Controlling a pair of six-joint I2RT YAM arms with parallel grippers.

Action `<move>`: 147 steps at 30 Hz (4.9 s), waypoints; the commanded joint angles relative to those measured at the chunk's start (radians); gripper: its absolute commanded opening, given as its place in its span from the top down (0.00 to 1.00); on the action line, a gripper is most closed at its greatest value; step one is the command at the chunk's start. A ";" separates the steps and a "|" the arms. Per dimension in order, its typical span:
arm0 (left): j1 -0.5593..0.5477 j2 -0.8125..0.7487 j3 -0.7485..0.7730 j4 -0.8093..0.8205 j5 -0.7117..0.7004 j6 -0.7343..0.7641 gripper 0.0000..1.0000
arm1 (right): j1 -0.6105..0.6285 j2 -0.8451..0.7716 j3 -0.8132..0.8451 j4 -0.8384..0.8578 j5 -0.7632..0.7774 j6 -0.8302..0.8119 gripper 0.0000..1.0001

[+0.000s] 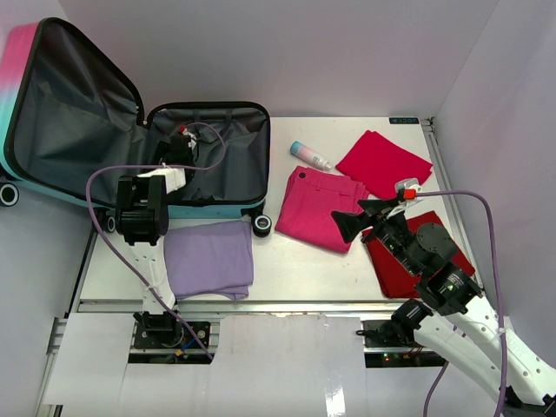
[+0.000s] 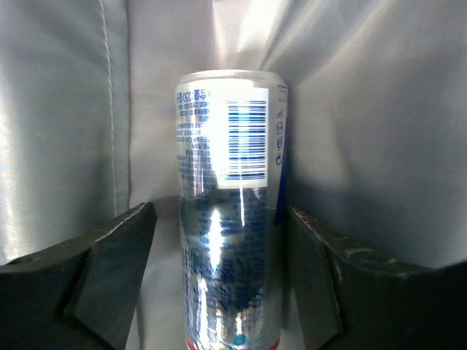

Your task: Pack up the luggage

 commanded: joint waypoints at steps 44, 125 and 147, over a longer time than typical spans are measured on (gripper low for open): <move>-0.491 -0.407 0.049 -0.362 1.107 -0.748 0.13 | -0.276 0.933 0.164 -0.034 0.191 0.215 0.02; -0.697 -0.143 0.277 -0.462 0.690 -0.830 1.00 | -0.380 0.866 0.223 0.061 -0.131 -0.002 0.92; -0.693 -0.375 0.353 -0.596 0.314 -0.720 1.00 | -0.186 0.918 0.556 -0.022 0.002 -0.063 0.92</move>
